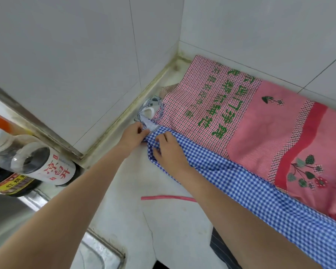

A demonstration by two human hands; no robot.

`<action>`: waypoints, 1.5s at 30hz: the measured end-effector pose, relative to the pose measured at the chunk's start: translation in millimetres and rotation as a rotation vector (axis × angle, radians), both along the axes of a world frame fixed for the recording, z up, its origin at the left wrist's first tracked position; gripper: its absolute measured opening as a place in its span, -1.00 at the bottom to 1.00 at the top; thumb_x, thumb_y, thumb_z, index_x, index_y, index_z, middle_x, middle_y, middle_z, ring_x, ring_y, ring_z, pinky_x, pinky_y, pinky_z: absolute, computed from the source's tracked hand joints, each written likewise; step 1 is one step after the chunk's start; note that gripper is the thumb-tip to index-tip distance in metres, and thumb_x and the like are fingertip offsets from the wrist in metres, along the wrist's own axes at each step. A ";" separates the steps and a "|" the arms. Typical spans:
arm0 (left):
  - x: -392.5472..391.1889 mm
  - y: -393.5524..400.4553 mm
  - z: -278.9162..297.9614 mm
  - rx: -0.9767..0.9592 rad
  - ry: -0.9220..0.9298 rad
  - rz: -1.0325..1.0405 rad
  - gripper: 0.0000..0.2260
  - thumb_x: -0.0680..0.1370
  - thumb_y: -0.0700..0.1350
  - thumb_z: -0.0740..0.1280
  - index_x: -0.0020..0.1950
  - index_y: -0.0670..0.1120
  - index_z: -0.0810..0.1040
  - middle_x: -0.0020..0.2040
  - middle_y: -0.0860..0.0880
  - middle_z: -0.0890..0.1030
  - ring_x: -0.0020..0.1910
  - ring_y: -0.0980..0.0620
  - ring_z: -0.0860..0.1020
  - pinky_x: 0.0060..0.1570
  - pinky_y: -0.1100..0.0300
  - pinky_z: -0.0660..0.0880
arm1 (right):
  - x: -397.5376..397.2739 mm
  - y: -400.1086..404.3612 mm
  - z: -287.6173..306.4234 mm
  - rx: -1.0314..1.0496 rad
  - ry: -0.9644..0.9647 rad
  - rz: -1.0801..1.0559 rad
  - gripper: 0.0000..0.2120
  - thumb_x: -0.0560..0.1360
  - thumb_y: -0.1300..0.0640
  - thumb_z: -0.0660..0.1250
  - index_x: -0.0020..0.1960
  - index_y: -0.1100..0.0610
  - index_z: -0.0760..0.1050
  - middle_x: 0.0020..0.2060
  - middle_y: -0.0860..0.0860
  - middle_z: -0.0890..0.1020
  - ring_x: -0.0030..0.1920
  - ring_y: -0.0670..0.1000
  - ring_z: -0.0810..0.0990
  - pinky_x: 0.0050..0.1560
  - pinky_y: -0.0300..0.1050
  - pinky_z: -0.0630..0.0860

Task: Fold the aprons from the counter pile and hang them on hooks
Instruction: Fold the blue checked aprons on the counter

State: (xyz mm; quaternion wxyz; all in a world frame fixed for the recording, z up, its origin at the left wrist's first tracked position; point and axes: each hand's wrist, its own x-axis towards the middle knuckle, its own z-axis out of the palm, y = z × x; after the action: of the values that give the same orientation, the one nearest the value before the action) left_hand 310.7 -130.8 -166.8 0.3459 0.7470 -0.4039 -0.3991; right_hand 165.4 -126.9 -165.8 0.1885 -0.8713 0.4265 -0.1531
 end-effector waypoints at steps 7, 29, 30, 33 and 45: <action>-3.5 0.4 -7.0 0.032 -0.481 0.044 -0.79 0.54 -0.03 0.33 -0.21 -0.13 0.45 -0.06 -0.15 0.56 0.15 -0.17 0.42 0.09 0.02 0.31 | 26.5 -10.4 0.6 0.090 0.401 -0.107 -0.51 0.56 -0.06 0.23 0.31 0.25 0.27 0.24 0.17 0.47 0.25 0.16 0.46 0.19 0.02 0.39; -126.3 16.6 31.0 -0.365 -0.758 -0.721 -0.54 0.51 0.10 0.17 0.33 -0.11 0.40 0.31 -0.12 0.42 0.29 -0.17 0.36 0.24 -0.20 0.32 | -155.1 -2.8 69.8 0.406 -0.020 -0.059 -0.68 0.50 0.07 0.37 0.17 0.22 0.49 0.07 0.08 0.53 0.07 0.01 0.47 0.10 -0.22 0.34; -146.9 19.5 33.3 -0.254 -0.649 -0.874 -0.47 0.52 0.19 0.17 0.40 -0.08 0.33 0.34 -0.06 0.38 0.32 -0.11 0.32 0.28 -0.13 0.28 | -173.3 -1.6 72.5 0.441 0.019 -0.086 -0.65 0.49 0.06 0.38 0.19 0.20 0.47 0.08 0.07 0.52 0.07 0.00 0.46 0.10 -0.20 0.36; -197.1 19.7 37.1 -0.028 -0.630 -1.084 -0.35 0.52 0.15 0.29 0.50 -0.04 0.13 0.40 -0.04 0.33 0.36 -0.11 0.30 0.32 -0.08 0.23 | -234.7 13.4 77.2 0.522 0.142 -0.178 -0.45 0.49 0.02 0.38 0.39 0.17 0.30 0.29 0.07 0.41 0.25 0.01 0.41 0.18 -0.28 0.29; -253.4 18.7 29.8 -0.090 -1.175 -0.626 -0.75 0.56 -0.18 0.23 0.24 -0.16 0.44 0.17 -0.14 0.50 0.20 -0.18 0.41 0.24 -0.06 0.23 | -471.1 79.4 38.1 0.374 0.460 -0.543 -0.55 0.59 0.09 0.21 0.42 0.23 0.26 0.34 0.15 0.37 0.35 0.11 0.35 0.32 -0.12 0.26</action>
State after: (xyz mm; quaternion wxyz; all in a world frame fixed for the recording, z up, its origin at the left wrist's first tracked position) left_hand 57.3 -112.1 -137.0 -0.0331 0.6724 -0.7394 0.0099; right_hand -305.7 -47.5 -127.7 0.1960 -0.6892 0.6927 0.0821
